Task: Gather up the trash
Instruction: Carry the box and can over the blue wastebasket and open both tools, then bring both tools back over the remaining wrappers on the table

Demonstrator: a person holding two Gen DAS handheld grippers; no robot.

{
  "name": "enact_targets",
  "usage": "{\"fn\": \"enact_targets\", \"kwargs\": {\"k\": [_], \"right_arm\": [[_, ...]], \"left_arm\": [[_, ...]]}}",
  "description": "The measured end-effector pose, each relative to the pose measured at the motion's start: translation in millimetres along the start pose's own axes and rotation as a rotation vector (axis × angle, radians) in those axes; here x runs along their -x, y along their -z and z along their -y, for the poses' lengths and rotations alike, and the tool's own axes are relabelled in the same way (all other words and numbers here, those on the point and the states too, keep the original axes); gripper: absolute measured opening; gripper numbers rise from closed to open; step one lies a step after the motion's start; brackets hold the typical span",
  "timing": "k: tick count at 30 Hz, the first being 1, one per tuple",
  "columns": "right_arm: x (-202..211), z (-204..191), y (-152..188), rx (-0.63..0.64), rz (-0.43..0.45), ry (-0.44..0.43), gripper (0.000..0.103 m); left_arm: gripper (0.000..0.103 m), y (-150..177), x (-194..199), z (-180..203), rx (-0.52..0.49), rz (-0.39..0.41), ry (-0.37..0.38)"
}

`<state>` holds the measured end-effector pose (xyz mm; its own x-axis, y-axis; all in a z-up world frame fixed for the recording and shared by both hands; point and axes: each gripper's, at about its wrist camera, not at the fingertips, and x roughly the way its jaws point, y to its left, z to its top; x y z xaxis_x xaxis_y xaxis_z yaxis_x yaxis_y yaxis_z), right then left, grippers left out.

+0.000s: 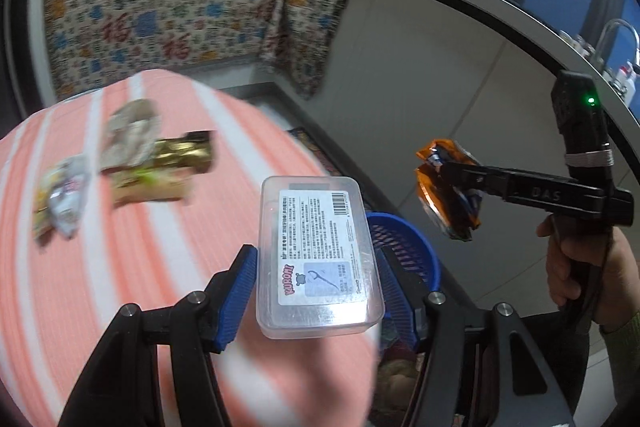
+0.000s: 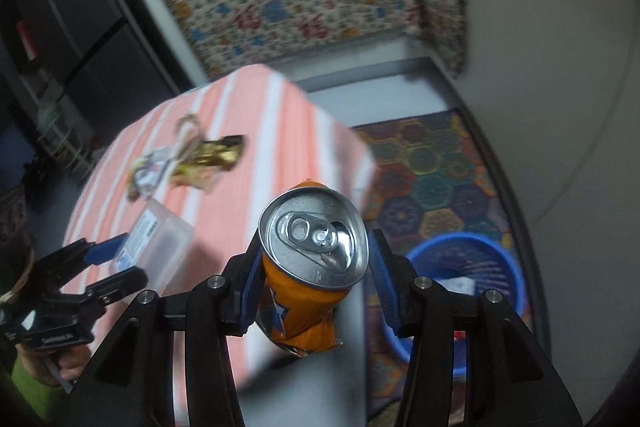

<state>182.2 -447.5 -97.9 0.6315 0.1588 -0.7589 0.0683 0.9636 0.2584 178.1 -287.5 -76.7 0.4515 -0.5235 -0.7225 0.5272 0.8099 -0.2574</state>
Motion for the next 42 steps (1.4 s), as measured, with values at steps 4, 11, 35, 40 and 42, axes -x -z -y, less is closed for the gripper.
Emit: {"fn": "enact_targets", "kwargs": {"k": [4, 11, 35, 40, 42], "right_arm": [[0.5, 46.5, 5.4, -0.059, -0.013, 0.062, 0.050], [-11.0, 118.1, 22.6, -0.179, -0.040, 0.124, 0.050], [-11.0, 193.4, 42.8, -0.411, 0.038, 0.104, 0.077], [1.6, 185.5, 39.1, -0.383, 0.091, 0.150, 0.081], [5.2, 180.2, 35.3, -0.372, 0.114, 0.166, 0.089]], "left_arm": [[0.062, -10.8, -38.8, 46.5, -0.034, -0.032, 0.056], [0.062, -18.4, -111.7, 103.6, -0.069, -0.101, 0.104], [0.070, -28.7, -219.1, 132.5, -0.035, -0.169, 0.133], [0.070, -27.0, -182.7, 135.0, -0.073, -0.098, 0.103], [0.070, -23.5, -163.3, 134.1, -0.101, -0.077, 0.078]]}}
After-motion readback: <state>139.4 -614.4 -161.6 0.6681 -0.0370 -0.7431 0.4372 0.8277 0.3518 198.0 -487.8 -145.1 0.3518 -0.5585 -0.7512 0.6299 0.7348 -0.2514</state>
